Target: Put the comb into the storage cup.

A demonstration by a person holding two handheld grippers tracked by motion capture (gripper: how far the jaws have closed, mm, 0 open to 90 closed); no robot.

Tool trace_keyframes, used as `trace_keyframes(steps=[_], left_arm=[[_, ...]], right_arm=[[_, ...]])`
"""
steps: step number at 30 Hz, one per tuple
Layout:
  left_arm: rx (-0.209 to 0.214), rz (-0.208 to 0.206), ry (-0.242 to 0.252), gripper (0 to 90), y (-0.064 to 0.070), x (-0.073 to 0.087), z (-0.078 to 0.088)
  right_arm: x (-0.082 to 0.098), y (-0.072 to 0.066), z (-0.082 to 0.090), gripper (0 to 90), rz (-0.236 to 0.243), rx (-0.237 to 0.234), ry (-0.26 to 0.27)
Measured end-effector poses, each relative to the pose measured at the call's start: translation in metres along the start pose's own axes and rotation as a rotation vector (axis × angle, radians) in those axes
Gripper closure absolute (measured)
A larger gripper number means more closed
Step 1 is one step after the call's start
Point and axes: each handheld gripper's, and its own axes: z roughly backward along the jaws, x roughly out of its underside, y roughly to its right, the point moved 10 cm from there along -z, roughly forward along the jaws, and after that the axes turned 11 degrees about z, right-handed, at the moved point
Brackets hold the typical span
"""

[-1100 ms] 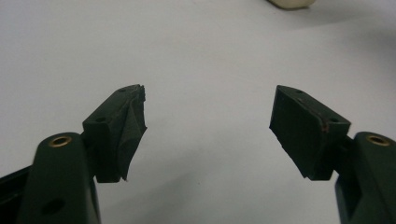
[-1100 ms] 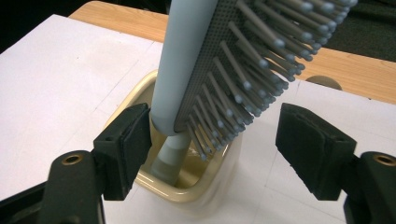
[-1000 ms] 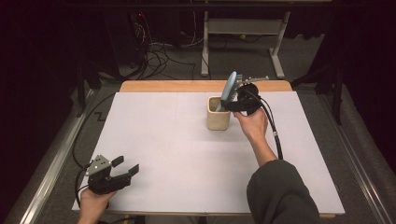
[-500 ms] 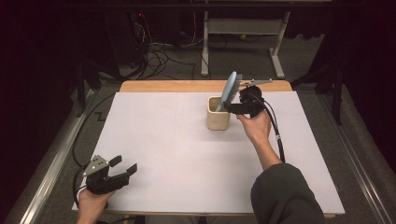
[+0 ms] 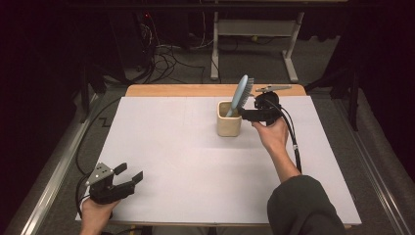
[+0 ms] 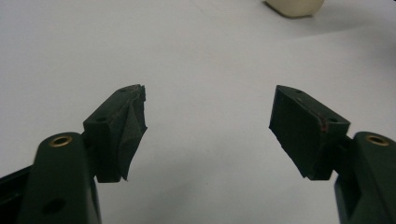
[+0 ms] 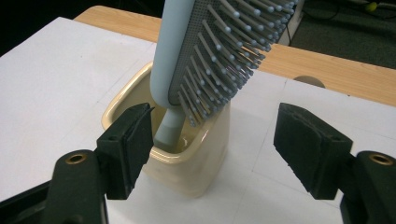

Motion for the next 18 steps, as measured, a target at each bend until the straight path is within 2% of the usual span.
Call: trace_keyframes(steps=[18], left_arm=[[-0.001,0.000,-0.006,27.7,0.000,0.001,-0.001]], right_arm=[[0.006,0.007,0.014,28.9,-0.010,0.006,0.018]])
